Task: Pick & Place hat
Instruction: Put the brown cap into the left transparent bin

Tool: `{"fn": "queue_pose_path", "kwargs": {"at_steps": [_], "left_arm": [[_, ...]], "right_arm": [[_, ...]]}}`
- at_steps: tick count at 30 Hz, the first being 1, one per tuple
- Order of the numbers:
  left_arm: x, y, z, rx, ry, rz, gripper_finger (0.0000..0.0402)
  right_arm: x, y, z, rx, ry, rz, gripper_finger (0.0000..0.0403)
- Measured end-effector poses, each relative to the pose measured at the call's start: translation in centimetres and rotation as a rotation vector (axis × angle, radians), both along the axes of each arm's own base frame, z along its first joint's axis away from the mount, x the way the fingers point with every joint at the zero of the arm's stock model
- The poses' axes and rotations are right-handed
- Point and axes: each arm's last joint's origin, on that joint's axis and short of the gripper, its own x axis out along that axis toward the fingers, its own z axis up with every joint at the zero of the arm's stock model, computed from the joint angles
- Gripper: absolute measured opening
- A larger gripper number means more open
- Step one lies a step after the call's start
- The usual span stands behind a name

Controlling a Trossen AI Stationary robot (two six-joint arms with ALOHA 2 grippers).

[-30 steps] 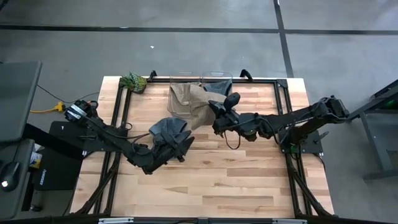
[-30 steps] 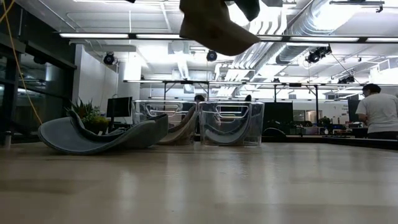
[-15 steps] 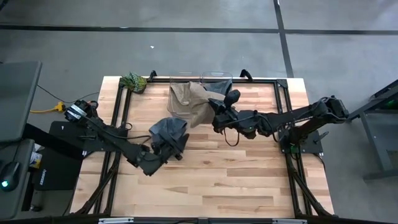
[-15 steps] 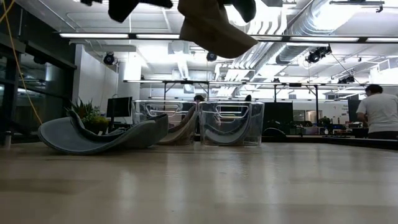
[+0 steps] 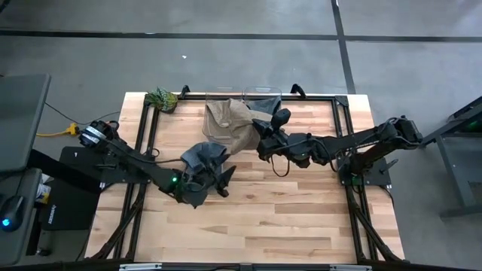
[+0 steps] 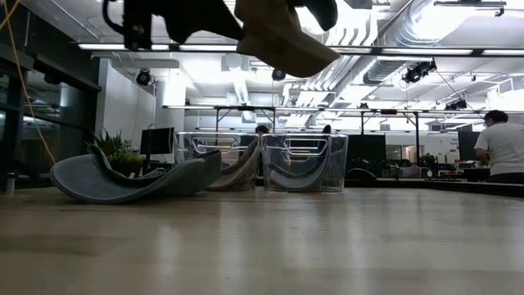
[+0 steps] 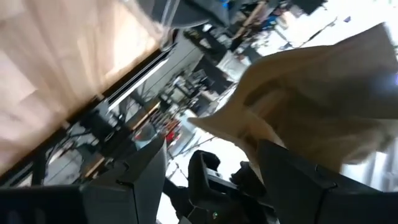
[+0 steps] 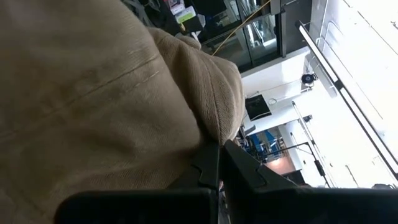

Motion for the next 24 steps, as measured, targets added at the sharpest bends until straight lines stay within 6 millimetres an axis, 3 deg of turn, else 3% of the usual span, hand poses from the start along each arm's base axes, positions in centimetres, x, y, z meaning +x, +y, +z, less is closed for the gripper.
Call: {"fn": "queue_pose_path", "kwargs": {"at_steps": [10, 24], "left_arm": [[0.8, 0.9, 0.8, -0.051, -0.083, -0.008, 0.023], [0.5, 1.2, 1.6, -0.059, -0.19, 0.163, 0.023]], "right_arm": [[-0.1, -0.1, -0.5, 0.0, 0.049, -0.031, 0.0], [-0.1, -0.7, -0.7, 0.003, 0.058, -0.072, 0.0]]}}
